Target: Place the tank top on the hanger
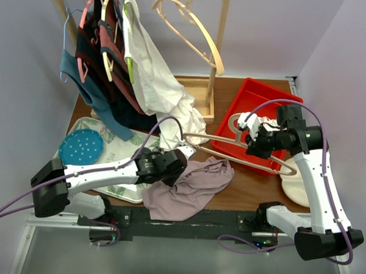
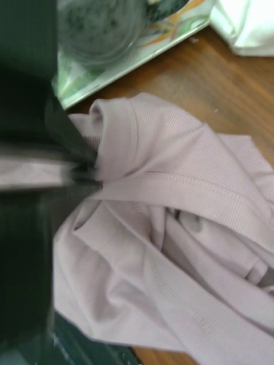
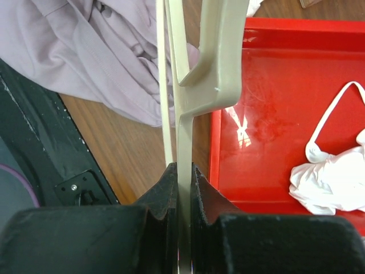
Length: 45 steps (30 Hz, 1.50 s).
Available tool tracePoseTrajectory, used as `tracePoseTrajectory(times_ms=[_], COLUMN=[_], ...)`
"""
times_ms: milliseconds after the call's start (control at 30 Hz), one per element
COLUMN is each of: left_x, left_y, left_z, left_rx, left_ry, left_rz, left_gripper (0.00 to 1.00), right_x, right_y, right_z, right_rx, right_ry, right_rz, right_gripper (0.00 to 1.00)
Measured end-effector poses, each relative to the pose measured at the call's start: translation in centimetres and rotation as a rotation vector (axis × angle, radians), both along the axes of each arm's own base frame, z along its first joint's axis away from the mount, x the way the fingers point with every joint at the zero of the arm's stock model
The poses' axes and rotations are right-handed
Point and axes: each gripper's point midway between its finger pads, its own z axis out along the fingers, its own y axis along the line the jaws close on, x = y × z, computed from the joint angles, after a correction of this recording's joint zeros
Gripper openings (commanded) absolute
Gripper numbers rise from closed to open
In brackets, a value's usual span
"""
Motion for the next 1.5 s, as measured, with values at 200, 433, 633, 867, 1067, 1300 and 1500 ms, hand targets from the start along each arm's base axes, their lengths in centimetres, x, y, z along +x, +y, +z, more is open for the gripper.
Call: tracePoseTrajectory(times_ms=[200, 433, 633, 867, 1067, 1300, 1500], left_x=[1.6, 6.0, 10.2, 10.6, 9.8, 9.4, 9.2], left_y=[0.0, 1.3, 3.2, 2.7, 2.1, 1.8, 1.6], left_z=[0.2, 3.8, 5.9, 6.6, 7.9, 8.8, 9.2], left_rx=[0.037, -0.125, -0.268, -0.388, -0.463, -0.521, -0.57], left_ry=[-0.062, -0.088, -0.091, -0.027, 0.001, 0.027, 0.058], left_rz=[0.034, 0.177, 0.296, 0.285, 0.25, 0.235, 0.233], left_gripper=[0.0, 0.0, 0.0, 0.0, 0.0, 0.0, 0.0], right_x=[-0.9, -1.3, -1.8, -2.4, -2.3, -1.8, -1.1], right_y=[0.2, 0.0, 0.8, 1.3, 1.3, 1.5, 3.5], right_z=[-0.5, -0.4, 0.5, -0.5, -2.5, -4.6, -5.3], right_rx=[0.004, -0.016, 0.019, 0.045, 0.041, 0.043, 0.102], right_ry=[0.02, -0.025, -0.076, -0.054, 0.038, 0.132, 0.167], right_rz=[0.042, 0.106, 0.163, 0.209, 0.206, 0.204, 0.248], right_gripper=[0.0, 0.0, 0.0, 0.0, 0.0, 0.0, 0.0])
